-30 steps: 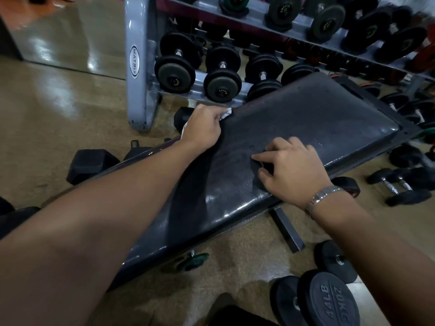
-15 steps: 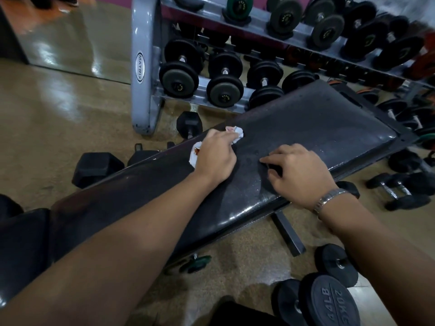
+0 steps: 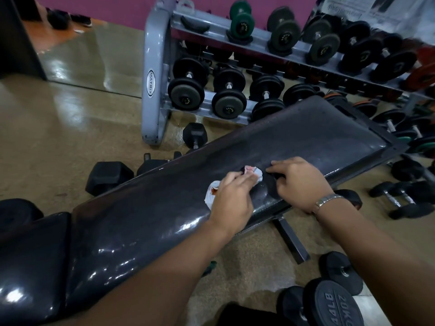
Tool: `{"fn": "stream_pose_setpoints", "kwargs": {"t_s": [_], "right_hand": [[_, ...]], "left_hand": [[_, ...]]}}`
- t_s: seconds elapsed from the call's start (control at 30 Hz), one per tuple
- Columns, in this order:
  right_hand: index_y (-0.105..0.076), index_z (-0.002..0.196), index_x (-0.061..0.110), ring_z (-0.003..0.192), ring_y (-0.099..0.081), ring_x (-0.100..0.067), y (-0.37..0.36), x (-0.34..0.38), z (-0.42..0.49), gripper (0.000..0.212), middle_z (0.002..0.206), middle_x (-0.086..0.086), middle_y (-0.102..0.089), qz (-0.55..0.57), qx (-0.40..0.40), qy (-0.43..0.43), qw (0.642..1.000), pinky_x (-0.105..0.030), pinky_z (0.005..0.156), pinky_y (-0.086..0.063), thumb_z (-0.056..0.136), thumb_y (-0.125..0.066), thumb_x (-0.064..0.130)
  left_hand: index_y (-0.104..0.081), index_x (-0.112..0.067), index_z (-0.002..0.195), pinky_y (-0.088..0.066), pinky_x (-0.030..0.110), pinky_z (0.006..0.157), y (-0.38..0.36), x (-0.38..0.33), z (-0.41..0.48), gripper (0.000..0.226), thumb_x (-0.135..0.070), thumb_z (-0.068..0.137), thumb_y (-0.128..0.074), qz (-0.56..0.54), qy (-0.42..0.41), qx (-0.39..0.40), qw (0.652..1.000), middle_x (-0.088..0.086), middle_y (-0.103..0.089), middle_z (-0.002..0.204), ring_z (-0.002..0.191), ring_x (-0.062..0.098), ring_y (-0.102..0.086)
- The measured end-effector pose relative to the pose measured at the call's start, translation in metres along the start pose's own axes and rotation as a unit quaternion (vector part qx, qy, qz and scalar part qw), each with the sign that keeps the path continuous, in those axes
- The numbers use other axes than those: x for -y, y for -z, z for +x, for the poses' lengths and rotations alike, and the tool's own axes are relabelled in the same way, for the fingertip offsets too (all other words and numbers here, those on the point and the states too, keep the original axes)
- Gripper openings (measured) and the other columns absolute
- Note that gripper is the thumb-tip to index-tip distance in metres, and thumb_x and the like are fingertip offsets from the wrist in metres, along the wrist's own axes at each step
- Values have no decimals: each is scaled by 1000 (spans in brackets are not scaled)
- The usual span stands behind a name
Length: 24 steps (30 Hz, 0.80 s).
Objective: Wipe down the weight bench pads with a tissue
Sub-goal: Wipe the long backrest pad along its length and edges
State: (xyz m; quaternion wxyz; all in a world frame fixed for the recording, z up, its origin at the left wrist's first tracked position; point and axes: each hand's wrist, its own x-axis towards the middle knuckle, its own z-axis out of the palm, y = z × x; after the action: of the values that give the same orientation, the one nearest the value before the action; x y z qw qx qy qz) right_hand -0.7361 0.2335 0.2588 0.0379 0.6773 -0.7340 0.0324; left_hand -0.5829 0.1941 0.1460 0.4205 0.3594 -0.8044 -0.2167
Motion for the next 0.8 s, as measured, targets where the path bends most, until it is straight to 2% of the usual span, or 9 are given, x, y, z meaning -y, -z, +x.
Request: {"fn": "stream_pose_setpoints", "kwargs": {"t_s": [0.07, 0.2, 0.4, 0.57, 0.67, 0.73, 0.8], "right_hand": [[-66, 124, 25, 124, -47, -15, 0, -1, 0, 50, 136, 7, -59, 9, 4, -1, 1000, -27, 102, -43, 79, -53, 9], [-66, 125, 26, 124, -47, -15, -1, -1, 0, 51, 137, 7, -58, 12, 11, -2, 1000, -32, 101, -46, 78, -53, 11], [-65, 125, 28, 126, -46, -15, -1, 1, -3, 51, 139, 9, -57, 14, 7, -12, 1000, -37, 98, -49, 78, -53, 14], [-61, 130, 30, 128, -41, -13, 2, 1, -1, 51, 143, 10, -52, 6, 38, -9, 999, -36, 100, -48, 82, -51, 17], [-60, 130, 33, 129, -40, -11, 6, -1, 1, 50, 143, 13, -52, 4, 49, -3, 999, -34, 103, -45, 84, -51, 18], [-63, 127, 33, 128, -43, -11, 12, -5, 3, 46, 141, 13, -54, 23, 49, 4, 999, -33, 104, -44, 85, -51, 19], [-65, 125, 31, 123, -48, -15, 16, -14, 5, 43, 138, 12, -56, 36, 19, 6, 999, -35, 104, -45, 86, -53, 20]], "left_hand": [[-67, -13, 130, -46, 35, 104, 0, -4, -9, 53, 1, 83, -47, -3, -6, 9, 1000, -3, -68, 130, 116, 18, -52], [-64, -16, 134, -44, 34, 107, 0, -11, -30, 53, 2, 85, -51, -5, -22, 31, 999, -4, -64, 136, 121, 17, -50], [-64, -15, 133, -50, 39, 102, 0, -18, -54, 56, 6, 81, -59, 11, -78, 38, 996, -3, -65, 134, 118, 19, -51], [-64, -15, 132, -52, 38, 96, 5, -14, -61, 54, -5, 86, -40, 1, -115, 79, 990, -5, -65, 134, 115, 16, -52], [-66, -16, 132, -50, 30, 95, 20, -14, -60, 51, -4, 89, -41, -50, -158, 110, 980, -8, -65, 133, 111, 13, -54], [-66, -23, 132, -50, 33, 92, 30, -11, -46, 49, 0, 92, -49, -74, -141, 93, 983, -13, -64, 134, 111, 11, -54], [-67, -26, 130, -51, 39, 90, 35, -4, -14, 46, 0, 93, -55, -86, -87, 30, 992, -13, -65, 132, 110, 11, -55]]}}
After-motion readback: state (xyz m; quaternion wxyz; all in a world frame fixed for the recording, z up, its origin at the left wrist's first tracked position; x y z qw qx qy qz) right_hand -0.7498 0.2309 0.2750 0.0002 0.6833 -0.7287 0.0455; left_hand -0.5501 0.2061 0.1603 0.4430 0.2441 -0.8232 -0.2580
